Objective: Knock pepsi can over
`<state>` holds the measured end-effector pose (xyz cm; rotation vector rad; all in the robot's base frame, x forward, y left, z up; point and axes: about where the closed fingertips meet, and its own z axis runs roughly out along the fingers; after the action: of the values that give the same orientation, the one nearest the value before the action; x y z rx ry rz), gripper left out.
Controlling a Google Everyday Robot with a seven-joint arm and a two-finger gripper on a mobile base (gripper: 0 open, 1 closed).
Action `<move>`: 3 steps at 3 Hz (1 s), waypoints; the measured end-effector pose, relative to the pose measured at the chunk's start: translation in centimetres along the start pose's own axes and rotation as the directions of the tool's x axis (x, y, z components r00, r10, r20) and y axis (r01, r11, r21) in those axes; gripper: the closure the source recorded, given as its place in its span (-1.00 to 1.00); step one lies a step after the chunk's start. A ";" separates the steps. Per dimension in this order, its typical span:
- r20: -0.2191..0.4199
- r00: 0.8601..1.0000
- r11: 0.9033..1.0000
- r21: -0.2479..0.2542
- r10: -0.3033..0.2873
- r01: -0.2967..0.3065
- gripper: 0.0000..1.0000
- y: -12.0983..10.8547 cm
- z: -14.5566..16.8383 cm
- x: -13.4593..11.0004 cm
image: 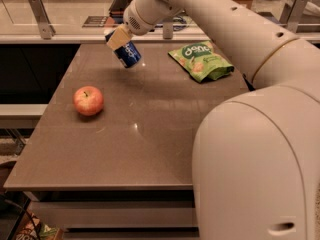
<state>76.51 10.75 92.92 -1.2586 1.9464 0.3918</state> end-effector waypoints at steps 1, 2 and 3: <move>-0.101 0.995 1.000 -0.019 -0.006 0.004 1.00 0.7 0.5 1.0; -0.245 0.969 0.999 -0.049 -0.026 0.014 1.00 1.6 2.1 2.9; -0.314 0.949 0.998 -0.065 -0.041 0.022 1.00 1.9 3.0 3.8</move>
Offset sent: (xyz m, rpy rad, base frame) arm -0.0139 -0.0034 -0.0435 -0.2962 0.1820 0.0116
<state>75.30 11.03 87.84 -1.4621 2.1906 0.2454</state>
